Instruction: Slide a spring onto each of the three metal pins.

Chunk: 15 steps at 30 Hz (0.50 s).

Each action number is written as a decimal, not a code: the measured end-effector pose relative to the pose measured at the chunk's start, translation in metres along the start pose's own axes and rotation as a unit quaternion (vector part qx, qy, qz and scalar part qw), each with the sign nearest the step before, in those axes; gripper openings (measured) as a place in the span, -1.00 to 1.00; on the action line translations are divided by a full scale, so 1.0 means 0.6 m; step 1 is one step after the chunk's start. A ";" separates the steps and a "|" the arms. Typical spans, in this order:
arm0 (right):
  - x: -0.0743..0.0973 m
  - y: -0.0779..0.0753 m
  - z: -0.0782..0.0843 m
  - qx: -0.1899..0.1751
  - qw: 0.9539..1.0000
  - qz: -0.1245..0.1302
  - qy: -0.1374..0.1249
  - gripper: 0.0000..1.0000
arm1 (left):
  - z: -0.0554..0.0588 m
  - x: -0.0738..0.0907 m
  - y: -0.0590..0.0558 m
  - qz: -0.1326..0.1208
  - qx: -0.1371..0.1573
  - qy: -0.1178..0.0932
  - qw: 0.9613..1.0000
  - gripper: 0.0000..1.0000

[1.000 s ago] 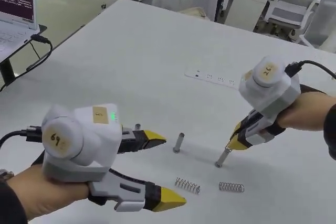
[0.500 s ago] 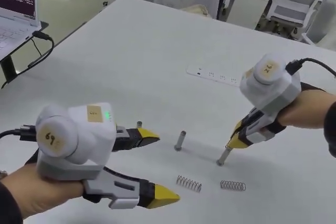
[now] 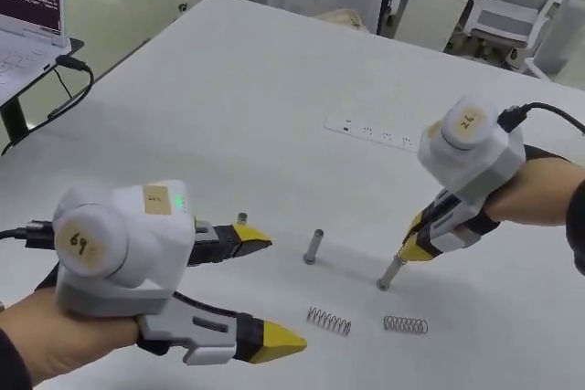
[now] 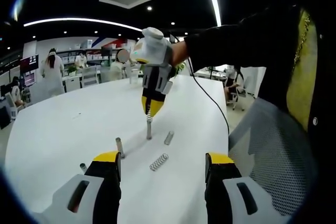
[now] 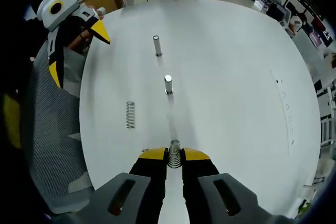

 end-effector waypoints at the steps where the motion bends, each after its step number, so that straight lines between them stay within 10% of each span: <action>1: 0.000 0.000 0.001 0.000 1.000 0.001 -0.001 -0.84 | 0.000 0.000 0.000 0.000 0.000 0.000 1.000 0.21; 15: -0.029 0.000 0.006 -0.010 1.000 -0.005 -0.003 -0.84 | 0.001 0.007 0.001 -0.008 0.004 -0.001 1.000 0.21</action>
Point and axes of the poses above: the centre of the closed fingertips' face, and the gripper's own axes: x roughly backward along the fingers, y roughly to its left, z roughly out of its underside, the point moved 6 cm from there along x, roughly backward along the fingers, and after that the axes turned 6 degrees about z, right-handed, at the moved point
